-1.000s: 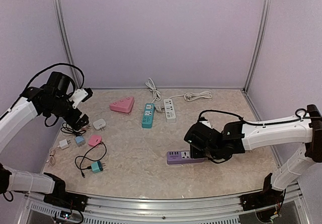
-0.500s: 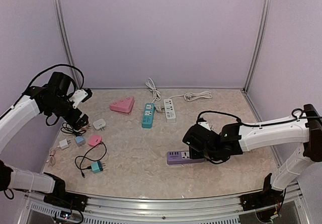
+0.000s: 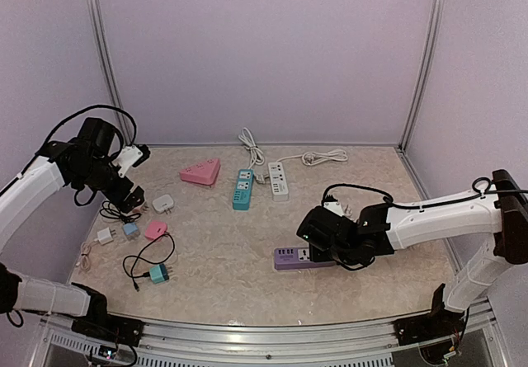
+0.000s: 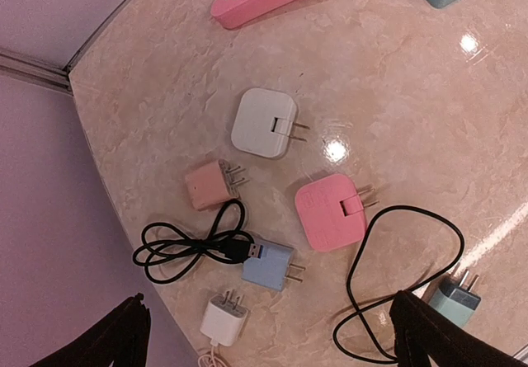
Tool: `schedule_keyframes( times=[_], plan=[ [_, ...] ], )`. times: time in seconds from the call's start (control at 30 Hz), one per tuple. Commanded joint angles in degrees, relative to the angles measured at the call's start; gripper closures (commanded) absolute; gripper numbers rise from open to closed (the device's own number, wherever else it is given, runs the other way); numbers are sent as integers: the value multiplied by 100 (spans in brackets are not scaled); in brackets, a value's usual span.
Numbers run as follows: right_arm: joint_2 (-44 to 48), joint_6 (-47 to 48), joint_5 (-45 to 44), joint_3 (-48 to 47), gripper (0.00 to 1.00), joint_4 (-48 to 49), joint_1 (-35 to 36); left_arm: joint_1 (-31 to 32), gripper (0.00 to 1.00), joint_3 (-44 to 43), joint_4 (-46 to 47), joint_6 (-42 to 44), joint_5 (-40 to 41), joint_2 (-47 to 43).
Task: Insert the plug
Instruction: Insert the plug into the socket.
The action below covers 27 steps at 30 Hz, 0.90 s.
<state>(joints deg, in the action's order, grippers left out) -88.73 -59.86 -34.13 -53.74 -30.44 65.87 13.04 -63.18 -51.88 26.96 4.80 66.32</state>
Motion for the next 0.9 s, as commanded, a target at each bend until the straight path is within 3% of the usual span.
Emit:
schedule_keyframes(
  times=[0.0,0.63,0.87],
  plan=[
    [-128,-216,99,27,100,-481,-30,-69,1,-150,29,-58,-102,-117],
    [-840,-652,794,1227,100,161,-25,-168,1,-46,86,2,-169,-387],
    [-998,-391,483,444,100,-829,-29,-180,1,-79,43,19,-189,-427]
  ],
)
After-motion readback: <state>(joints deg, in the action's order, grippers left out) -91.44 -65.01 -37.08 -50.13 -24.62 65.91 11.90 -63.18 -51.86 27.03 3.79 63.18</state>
